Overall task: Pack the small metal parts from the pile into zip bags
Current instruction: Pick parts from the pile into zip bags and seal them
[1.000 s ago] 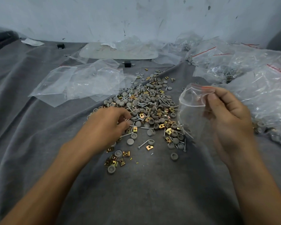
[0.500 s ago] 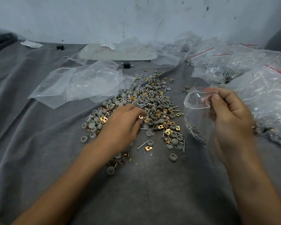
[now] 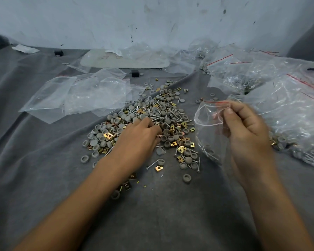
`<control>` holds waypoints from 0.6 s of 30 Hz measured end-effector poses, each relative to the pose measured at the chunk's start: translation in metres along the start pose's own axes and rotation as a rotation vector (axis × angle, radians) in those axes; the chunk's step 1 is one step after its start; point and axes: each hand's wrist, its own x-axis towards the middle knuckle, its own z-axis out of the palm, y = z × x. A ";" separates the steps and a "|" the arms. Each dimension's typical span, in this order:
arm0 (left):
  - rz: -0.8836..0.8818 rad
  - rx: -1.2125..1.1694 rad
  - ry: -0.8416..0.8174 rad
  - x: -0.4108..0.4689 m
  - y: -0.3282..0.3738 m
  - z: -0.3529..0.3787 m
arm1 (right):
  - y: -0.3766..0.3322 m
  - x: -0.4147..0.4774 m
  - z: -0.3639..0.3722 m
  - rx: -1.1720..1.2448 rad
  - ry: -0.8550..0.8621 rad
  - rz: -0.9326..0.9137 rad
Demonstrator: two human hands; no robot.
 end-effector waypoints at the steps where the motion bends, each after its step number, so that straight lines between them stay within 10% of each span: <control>1: -0.005 -0.016 -0.003 -0.002 0.000 -0.002 | 0.000 0.000 0.000 0.008 -0.005 0.002; 18: -0.308 -0.772 0.133 -0.033 -0.035 -0.030 | 0.007 -0.017 0.014 -0.260 -0.238 -0.093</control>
